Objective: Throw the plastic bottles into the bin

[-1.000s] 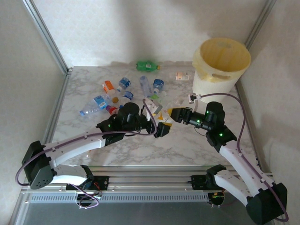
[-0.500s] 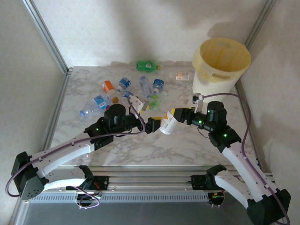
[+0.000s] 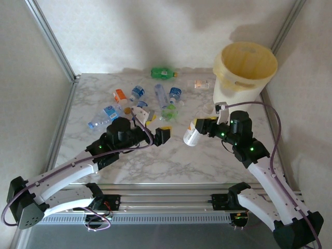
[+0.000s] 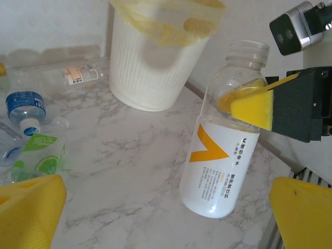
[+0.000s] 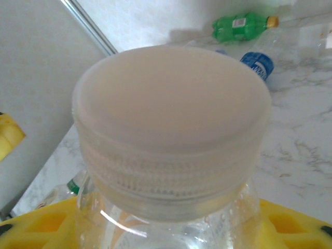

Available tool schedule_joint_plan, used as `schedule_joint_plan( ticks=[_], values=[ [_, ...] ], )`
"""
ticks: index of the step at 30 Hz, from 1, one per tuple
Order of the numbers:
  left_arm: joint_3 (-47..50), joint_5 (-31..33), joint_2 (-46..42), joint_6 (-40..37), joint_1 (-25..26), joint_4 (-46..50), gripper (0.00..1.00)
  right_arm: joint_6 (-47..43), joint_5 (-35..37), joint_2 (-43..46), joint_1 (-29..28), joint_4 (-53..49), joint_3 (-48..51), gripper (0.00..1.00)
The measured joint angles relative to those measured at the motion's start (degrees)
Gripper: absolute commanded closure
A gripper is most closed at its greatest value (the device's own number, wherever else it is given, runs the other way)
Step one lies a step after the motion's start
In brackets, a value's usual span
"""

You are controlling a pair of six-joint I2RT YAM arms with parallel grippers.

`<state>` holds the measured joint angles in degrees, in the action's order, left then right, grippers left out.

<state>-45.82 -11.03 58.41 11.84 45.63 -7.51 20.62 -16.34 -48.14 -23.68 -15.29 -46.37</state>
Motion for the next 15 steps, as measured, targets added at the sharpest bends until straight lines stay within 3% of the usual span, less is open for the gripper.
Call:
schedule_joint_plan(
  ticks=[9, 15],
  values=[
    [0.22, 0.61, -1.42, 0.2, -0.57, 0.0, 0.0, -5.75, 7.54, -0.37, 0.0, -2.86, -3.21, 0.71],
    [0.22, 0.66, -1.44, 0.42, -0.74, 0.0, 0.0, -12.13, 18.6, -0.44, 0.0, -1.62, -5.6, 0.71]
  ],
)
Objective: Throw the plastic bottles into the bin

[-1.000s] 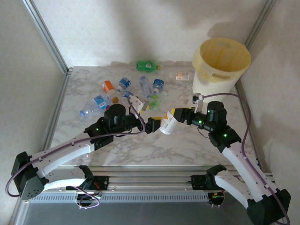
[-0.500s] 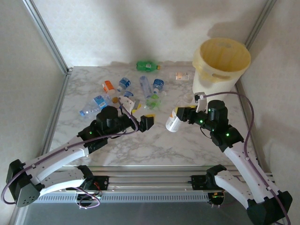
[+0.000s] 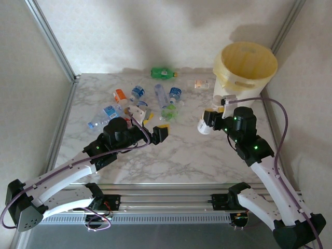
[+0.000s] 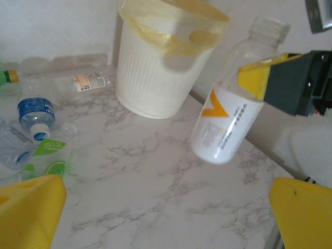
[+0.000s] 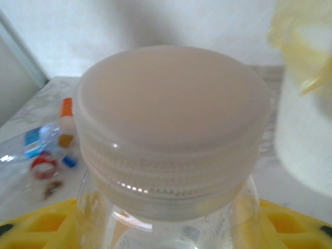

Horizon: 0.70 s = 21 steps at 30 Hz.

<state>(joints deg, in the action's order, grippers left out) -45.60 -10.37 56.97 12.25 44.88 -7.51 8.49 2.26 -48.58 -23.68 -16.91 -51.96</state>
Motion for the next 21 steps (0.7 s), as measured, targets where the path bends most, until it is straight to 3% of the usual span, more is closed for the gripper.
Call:
schedule_joint_plan(
  ticks=[10, 21],
  values=[
    [2.95, 1.01, -1.05, 0.94, 0.0, -0.28, 0.0, -16.65, 14.69, -4.94, 0.09, 21.4, -2.54, 0.72],
    [6.16, 2.08, -1.44, 3.21, -0.15, -0.42, 0.0, -32.96, 14.49, -13.9, 3.63, 61.37, -2.71, 0.75]
  ],
)
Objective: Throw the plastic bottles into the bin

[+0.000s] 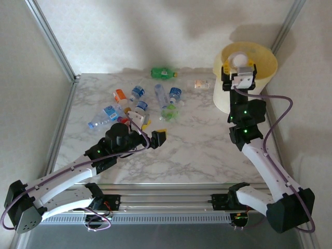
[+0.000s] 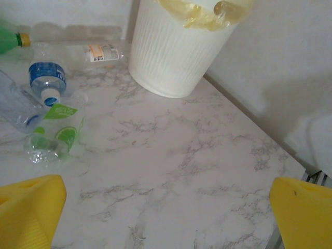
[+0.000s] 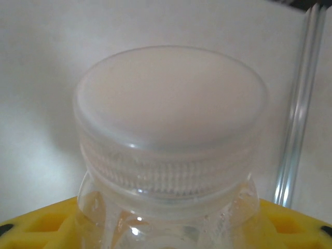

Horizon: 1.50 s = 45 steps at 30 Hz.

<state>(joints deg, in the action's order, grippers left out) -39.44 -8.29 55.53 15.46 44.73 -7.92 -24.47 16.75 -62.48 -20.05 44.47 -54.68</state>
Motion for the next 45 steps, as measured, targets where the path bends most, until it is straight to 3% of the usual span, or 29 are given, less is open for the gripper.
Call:
schedule_joint_plan(
  ticks=[5, 10, 15, 18, 21, 23, 29, 39, 45],
  values=[
    [1.01, 0.42, 0.0, 0.85, -0.24, -0.07, 0.0, -1.29, -1.73, -4.22, 2.69, 4.59, -2.47, 0.75],
    [1.05, 0.52, 0.0, 1.27, -0.63, -0.07, 0.01, -0.46, -1.68, -9.01, 6.34, 1.97, -8.98, 0.73],
    [1.05, 0.66, 0.48, 1.73, -0.98, -0.83, 0.01, 4.81, -0.9, -20.7, 11.65, -17.53, -30.29, 0.54],
    [0.87, 0.76, 2.45, 2.54, -1.29, -1.44, 0.0, 9.16, 0.68, -30.62, 14.05, -34.97, -47.15, 0.32],
    [0.2, 1.11, 5.75, 3.65, -1.73, -1.51, 0.0, 12.63, 2.32, -36.22, 15.15, -47.06, -53.51, 0.13],
    [-0.92, 1.86, 8.57, 4.55, -1.9, -1.33, 0.0, 14.14, 2.73, -37.13, 15.3, -52.26, -52.46, 0.07],
    [-7.08, 5.05, 17.64, 7.37, -3.43, 0.57, 0.01, 17.92, -0.35, -32.06, 15.3, -58.97, -42.16, 0.05],
    [-22.21, 8.87, 33.46, 8.72, -6.99, 8.94, 0.0, 27.78, -12.04, -11.3, 15.3, -64.08, -31.12, 0.01],
    [-31.47, 8.96, 42.88, 5.6, -8.39, 14.58, 0.02, 35.17, -21.14, -5.7, 14.78, -68.57, -23.08, 0.01]
  ],
)
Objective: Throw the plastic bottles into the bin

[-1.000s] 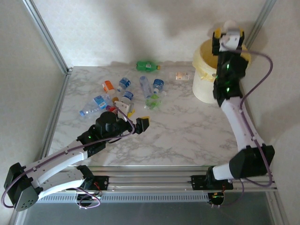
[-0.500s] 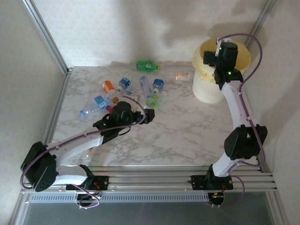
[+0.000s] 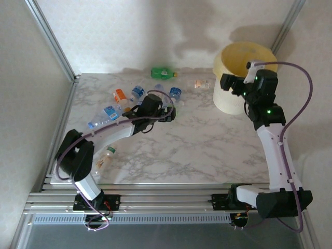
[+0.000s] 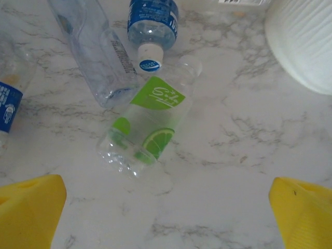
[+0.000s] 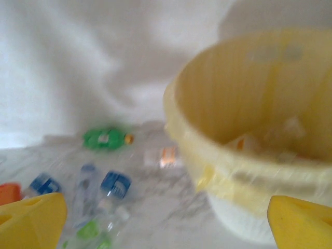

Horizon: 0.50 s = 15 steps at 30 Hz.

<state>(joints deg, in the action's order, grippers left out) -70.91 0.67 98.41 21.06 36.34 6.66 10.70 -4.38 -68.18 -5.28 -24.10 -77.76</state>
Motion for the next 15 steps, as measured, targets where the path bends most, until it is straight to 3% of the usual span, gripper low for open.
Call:
schedule_joint_plan(
  ticks=[15],
  values=[
    [-23.47, -6.91, 23.52, -12.04, -4.28, 18.47, 0.04, 6.1, -4.68, 10.82, -3.3, -6.14, 14.36, 0.01]
  ],
)
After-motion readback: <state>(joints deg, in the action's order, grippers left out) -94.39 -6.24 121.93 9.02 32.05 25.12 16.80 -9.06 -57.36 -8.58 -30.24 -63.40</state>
